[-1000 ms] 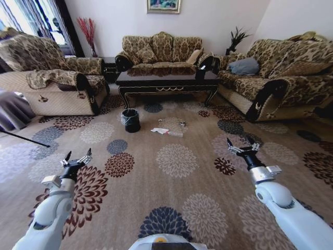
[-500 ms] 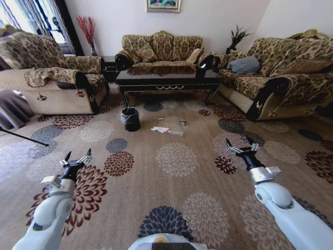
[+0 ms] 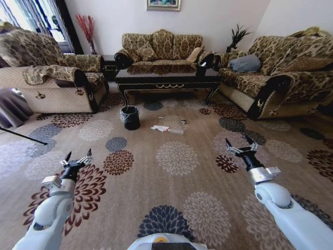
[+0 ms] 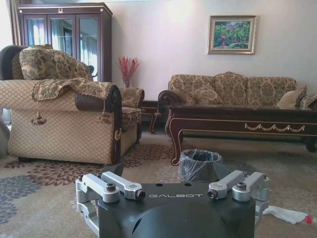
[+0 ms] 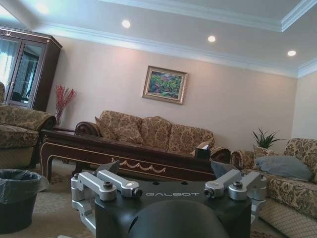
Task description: Move to the front of the table and pick up the trash from the floor, then place it into the trash bin.
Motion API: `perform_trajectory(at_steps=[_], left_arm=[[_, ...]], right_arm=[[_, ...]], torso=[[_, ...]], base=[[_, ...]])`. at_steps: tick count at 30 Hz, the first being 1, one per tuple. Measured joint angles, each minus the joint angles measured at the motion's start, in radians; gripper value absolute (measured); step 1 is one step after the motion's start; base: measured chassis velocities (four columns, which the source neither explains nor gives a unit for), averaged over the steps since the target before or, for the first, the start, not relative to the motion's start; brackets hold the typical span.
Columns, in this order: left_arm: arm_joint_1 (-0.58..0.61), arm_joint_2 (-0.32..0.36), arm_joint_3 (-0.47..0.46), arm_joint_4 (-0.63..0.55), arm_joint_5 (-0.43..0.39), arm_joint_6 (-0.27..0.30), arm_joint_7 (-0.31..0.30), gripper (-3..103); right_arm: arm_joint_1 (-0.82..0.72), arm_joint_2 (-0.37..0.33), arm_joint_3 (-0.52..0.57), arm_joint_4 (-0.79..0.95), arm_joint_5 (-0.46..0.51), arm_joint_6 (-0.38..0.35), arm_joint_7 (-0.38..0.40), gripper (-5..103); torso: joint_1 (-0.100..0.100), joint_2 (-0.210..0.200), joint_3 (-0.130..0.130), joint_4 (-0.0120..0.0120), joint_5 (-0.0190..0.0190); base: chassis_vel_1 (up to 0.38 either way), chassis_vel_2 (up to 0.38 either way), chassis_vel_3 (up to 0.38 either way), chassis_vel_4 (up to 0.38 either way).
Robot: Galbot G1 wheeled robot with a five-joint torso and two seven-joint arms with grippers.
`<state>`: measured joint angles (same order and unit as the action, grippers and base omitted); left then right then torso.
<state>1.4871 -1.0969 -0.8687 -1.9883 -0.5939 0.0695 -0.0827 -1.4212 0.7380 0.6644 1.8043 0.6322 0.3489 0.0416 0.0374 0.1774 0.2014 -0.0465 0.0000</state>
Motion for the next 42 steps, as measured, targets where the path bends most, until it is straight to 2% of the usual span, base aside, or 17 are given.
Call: perform_trajectory(at_steps=[8, 26, 42], left_arm=[[-0.004, 0.0, 0.003, 0.005, 0.0, 0.0, 0.0, 100], [-0.012, -0.001, 0.011, 0.015, -0.005, -0.007, 0.0, 100], [-0.012, -0.002, 0.009, 0.006, -0.01, -0.016, 0.001, 100]], right_arm=[[0.004, 0.001, -0.002, -0.006, 0.0, 0.002, -0.001, 100], [0.015, 0.01, -0.012, -0.016, -0.011, -0.004, 0.02, 100], [0.021, 0.019, -0.017, -0.007, -0.006, -0.004, 0.042, 100]], torso=[[-0.006, -0.024, -0.019, 0.0, 0.0], [-0.019, -0.099, -0.079, 0.0, 0.0001], [-0.021, -0.102, -0.081, -0.0001, 0.0]], base=[[0.0, 0.0, 0.0, 0.0], [0.0, 0.0, 0.0, 0.0], [0.0, 0.0, 0.0, 0.0]])
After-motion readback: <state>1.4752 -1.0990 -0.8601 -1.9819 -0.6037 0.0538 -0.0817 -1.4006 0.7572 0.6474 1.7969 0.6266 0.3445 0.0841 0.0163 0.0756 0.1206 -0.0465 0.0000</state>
